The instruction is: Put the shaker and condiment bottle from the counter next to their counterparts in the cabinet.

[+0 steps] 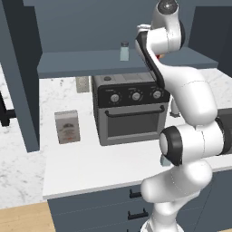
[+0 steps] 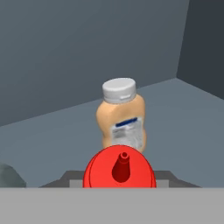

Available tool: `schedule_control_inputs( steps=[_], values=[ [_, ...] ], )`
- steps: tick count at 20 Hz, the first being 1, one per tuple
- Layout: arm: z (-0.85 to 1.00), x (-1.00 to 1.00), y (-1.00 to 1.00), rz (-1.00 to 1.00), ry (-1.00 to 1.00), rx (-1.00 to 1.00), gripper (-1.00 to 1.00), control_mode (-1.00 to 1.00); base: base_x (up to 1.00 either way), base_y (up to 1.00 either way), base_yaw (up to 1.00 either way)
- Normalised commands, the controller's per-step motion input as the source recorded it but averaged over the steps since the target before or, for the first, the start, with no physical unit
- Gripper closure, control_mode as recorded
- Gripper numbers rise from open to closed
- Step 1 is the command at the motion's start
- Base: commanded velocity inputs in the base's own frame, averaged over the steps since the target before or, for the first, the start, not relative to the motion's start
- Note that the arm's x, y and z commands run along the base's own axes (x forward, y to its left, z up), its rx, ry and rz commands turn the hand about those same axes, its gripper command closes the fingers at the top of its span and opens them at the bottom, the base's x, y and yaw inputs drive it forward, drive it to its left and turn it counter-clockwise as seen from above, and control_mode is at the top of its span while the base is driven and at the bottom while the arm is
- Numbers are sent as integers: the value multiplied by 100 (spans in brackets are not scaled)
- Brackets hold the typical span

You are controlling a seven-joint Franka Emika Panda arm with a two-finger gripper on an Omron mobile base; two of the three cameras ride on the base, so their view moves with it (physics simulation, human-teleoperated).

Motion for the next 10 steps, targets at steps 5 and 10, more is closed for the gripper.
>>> schedule_control_inputs(
  steps=[5, 10],
  values=[
    [-3, 14, 0, 0, 0, 0, 100, -100, 0, 0, 0],
    [-9, 11, 0, 0, 0, 0, 100, -100, 0, 0, 0]
  ],
)
